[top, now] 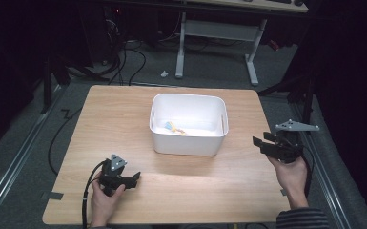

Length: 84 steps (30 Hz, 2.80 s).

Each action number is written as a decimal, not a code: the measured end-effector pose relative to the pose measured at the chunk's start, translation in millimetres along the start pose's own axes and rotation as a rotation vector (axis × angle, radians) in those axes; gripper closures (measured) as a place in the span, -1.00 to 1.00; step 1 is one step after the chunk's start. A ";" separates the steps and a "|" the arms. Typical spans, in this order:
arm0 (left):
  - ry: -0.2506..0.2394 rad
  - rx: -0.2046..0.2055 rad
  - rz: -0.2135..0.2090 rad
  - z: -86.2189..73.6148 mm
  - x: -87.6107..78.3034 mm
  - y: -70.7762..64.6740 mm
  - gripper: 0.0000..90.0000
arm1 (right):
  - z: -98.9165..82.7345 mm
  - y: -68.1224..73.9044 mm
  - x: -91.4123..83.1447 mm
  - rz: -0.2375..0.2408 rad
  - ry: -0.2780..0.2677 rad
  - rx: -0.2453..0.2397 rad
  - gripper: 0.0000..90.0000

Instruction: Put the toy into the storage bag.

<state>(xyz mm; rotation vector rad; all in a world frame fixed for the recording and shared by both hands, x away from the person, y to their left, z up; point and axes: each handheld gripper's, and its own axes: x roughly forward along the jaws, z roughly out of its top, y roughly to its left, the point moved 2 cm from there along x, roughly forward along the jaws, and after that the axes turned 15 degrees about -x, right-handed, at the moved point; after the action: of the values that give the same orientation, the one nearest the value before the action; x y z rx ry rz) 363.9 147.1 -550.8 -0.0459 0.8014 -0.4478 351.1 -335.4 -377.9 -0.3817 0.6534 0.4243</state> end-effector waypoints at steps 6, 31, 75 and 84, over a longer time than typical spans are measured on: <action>0.000 0.000 0.000 0.0 0.0 0.0 -0.67 | -13.3 6.7 -1.5 0.009 -0.024 0.005 0.11; 0.000 0.000 0.000 0.0 0.0 0.0 -0.67 | -37.8 26.3 23.0 0.052 -0.028 0.024 0.04; -0.001 0.000 0.002 0.0 0.0 0.0 -0.67 | -57.4 70.8 82.2 0.144 0.013 0.027 0.00; -0.001 0.000 0.002 0.0 0.0 0.0 -0.67 | -60.2 80.0 92.3 0.155 0.022 0.011 0.00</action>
<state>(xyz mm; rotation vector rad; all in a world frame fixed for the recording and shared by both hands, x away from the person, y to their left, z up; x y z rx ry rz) 363.8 147.1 -550.8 -0.0448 0.8004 -0.4458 347.9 -272.0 -498.4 -0.3271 0.7086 0.5643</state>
